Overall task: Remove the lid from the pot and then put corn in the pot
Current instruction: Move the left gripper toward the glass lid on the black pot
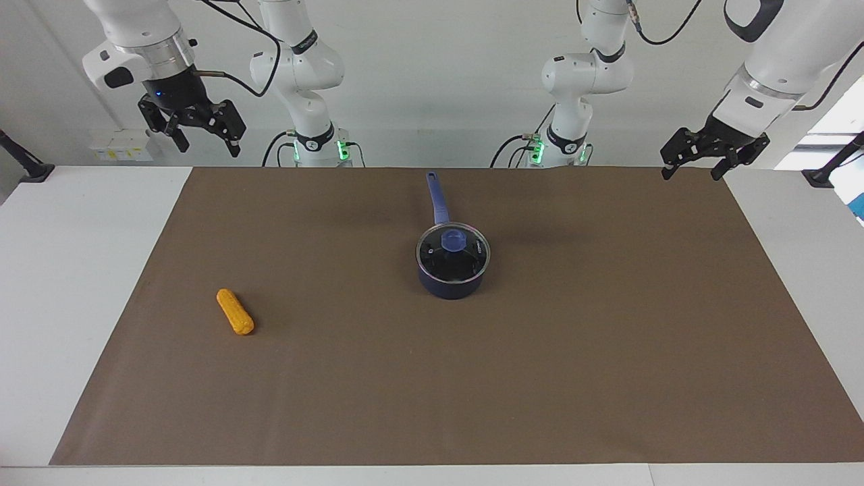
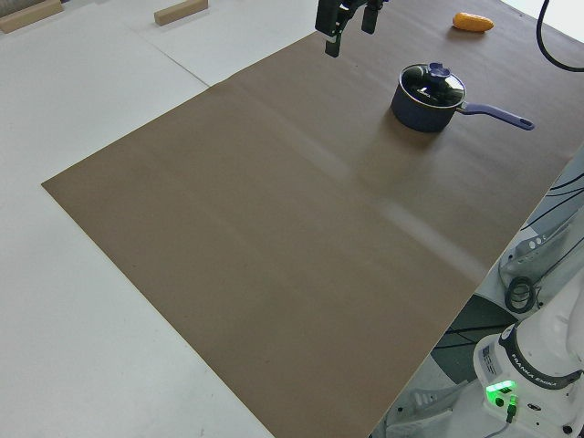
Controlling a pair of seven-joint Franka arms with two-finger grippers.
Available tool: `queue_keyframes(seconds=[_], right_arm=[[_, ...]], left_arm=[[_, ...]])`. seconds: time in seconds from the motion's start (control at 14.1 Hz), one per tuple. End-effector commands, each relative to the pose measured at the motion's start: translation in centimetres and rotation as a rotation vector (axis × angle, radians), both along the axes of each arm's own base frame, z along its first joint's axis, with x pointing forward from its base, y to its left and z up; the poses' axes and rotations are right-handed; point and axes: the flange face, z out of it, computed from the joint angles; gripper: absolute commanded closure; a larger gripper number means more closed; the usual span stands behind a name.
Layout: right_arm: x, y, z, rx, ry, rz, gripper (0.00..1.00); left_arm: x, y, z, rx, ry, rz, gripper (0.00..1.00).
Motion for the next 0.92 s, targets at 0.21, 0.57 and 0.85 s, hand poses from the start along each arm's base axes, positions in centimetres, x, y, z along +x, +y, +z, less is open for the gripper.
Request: queue_keyframes(seconds=[0.21, 0.57, 0.85], right_arm=[[-0.5, -0.1, 0.2, 0.002, -0.007, 0.023, 0.0], [-0.5, -0.1, 0.2, 0.003, -0.005, 0.023, 0.0], [-0.5, -0.1, 0.2, 0.003, -0.005, 0.023, 0.0]], left_arm=[[-0.3, -0.7, -0.1, -0.007, 0.009, -0.012, 0.0], [-0.8, -2.4, -0.8, -0.007, 0.007, -0.037, 0.0], [-1.0, -5.4, -2.9, -0.007, 0.022, -0.083, 0.0]])
